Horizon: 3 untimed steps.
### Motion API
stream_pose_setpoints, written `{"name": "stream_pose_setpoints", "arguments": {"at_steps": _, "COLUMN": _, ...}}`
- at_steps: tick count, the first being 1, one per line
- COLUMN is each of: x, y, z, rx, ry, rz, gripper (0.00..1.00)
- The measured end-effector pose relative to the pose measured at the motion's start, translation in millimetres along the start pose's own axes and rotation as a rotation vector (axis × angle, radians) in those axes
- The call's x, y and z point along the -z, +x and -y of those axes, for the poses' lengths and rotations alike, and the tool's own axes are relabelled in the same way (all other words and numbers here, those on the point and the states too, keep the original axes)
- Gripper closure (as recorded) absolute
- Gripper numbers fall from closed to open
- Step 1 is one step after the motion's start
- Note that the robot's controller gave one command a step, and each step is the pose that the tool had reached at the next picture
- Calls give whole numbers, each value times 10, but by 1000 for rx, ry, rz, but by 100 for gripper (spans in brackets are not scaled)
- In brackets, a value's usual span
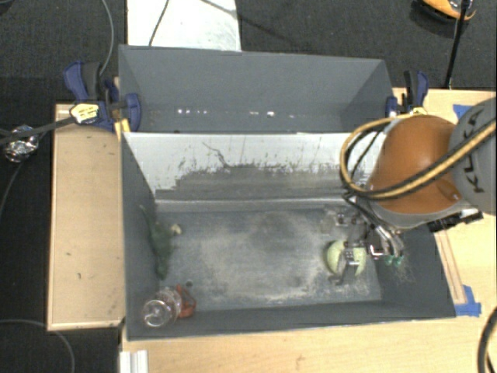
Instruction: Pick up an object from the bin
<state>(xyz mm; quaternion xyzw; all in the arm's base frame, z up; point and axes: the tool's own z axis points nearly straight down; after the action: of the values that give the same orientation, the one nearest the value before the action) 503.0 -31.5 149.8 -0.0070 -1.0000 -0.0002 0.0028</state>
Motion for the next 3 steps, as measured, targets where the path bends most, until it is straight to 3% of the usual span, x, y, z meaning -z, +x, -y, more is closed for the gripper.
{"name": "stream_pose_setpoints", "arguments": {"at_steps": 1, "x": 43, "y": -17, "z": 0, "rx": 1, "ry": 0, "rz": 8, "gripper": 0}}
{"name": "stream_pose_setpoints", "arguments": {"at_steps": 2, "x": -177, "y": -77, "z": 322, "rx": 86, "ry": -1, "rz": 9, "gripper": 0}}
{"name": "stream_pose_setpoints", "arguments": {"at_steps": 3, "x": -542, "y": 95, "z": 522, "rx": 38, "ry": 2, "rz": 10, "gripper": 0}}
